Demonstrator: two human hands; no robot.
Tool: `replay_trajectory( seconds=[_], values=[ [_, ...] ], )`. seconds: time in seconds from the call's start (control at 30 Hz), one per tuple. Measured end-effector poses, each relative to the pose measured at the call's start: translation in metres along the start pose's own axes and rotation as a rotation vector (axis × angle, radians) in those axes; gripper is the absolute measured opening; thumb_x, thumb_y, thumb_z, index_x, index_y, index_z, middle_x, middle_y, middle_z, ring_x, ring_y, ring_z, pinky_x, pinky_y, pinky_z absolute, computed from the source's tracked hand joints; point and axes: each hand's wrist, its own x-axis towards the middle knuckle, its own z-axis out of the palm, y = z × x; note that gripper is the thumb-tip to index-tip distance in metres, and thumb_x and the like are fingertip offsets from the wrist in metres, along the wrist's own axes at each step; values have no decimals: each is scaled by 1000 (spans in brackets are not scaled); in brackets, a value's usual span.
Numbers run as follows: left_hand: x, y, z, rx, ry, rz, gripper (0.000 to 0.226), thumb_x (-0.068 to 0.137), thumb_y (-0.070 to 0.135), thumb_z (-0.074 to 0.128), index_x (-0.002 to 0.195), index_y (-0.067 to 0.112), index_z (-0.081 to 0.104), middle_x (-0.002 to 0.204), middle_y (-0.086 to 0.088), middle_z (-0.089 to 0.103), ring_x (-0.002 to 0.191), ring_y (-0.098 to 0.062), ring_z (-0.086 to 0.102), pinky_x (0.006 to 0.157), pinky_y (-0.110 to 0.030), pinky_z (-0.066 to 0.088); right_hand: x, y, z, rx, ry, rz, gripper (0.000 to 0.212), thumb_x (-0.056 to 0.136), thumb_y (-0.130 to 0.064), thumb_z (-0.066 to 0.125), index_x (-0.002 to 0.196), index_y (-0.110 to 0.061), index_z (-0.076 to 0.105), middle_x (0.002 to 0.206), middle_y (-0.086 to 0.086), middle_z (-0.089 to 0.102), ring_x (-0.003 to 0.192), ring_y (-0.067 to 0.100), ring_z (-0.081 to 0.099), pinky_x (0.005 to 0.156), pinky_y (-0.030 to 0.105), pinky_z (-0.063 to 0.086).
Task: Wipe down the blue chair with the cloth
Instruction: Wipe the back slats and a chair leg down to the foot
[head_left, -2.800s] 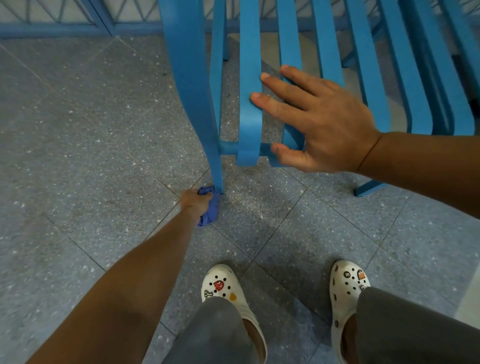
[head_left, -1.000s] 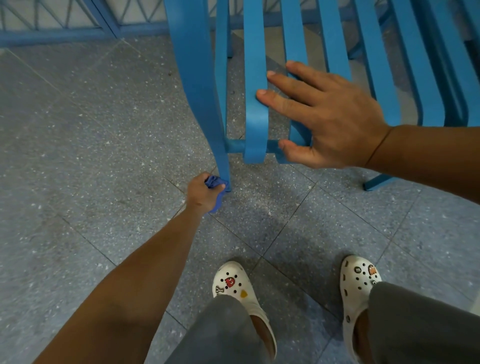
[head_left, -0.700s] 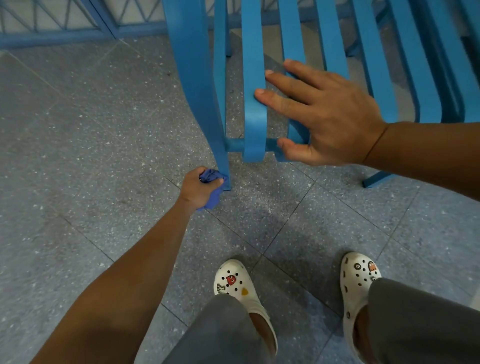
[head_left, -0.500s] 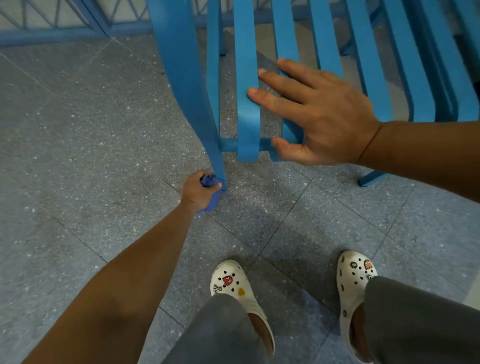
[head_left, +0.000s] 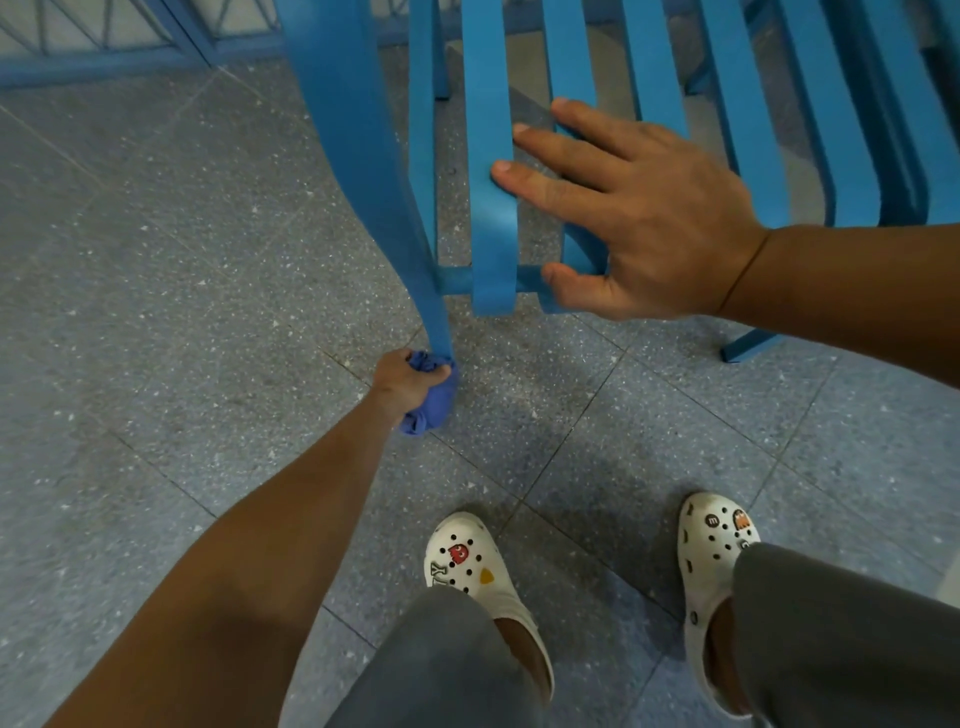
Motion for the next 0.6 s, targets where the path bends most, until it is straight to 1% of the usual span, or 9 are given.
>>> replay_trajectory(
  seconds=[0.07,0.1,0.17,0.23,0.3,0.33,0.4,0.5,0.6],
  values=[
    [3,3,10,-10,8,-45,33,82,24,84,88,9,55,88,-6,63,79,-19,60,66,-25,50,-1,1,0,1,-2,1,74,97,-61,37,159,-23,28,160,12,38,149,39,31,104,53,44],
    [3,5,16,6,16,-73,35,82,26,84,97,8,57,96,-7,65,86,-21,61,73,-30,51,-1,1,1,-1,-3,1,74,97,-61,36,160,-23,28,160,12,38,149,39,31,104,53,44],
    [1,8,25,29,36,-136,41,83,28,83,110,5,63,101,-8,64,89,-22,61,77,-32,50,0,1,1,-3,-1,-4,73,97,-61,36,159,-23,29,160,12,38,149,39,32,104,53,44],
    [-1,10,31,-1,56,-200,47,82,29,84,116,1,66,103,-8,67,92,-24,64,77,-30,50,1,1,1,9,-2,-3,74,97,-61,37,159,-23,29,160,12,38,148,39,32,104,54,44],
    [-3,12,31,-63,82,-243,50,79,29,86,115,1,68,109,-11,73,96,-25,69,81,-32,55,0,1,0,11,-4,0,74,97,-62,38,160,-23,28,161,12,37,149,39,31,104,54,44],
    [-4,12,31,-76,88,-257,50,78,29,87,115,1,69,109,-11,73,96,-25,70,83,-32,56,0,1,0,9,-1,-1,74,97,-61,38,160,-23,28,161,12,37,149,39,31,104,53,44],
    [-8,13,30,-103,91,-255,47,79,29,86,113,1,70,104,-8,72,90,-22,67,78,-30,54,-1,0,1,8,4,-4,74,97,-61,39,159,-23,29,160,12,37,149,39,31,104,53,44],
    [-19,19,27,-237,121,-215,42,80,25,86,110,3,69,100,-7,69,86,-20,65,74,-29,51,-1,0,0,20,4,-4,74,97,-61,39,159,-23,29,160,12,38,148,39,32,104,53,44],
    [-34,34,14,-296,140,-129,31,81,23,85,97,7,63,98,-7,68,87,-20,64,74,-31,51,1,0,-2,27,6,-1,74,97,-61,38,159,-23,29,160,12,38,148,39,32,104,53,43]
  ],
)
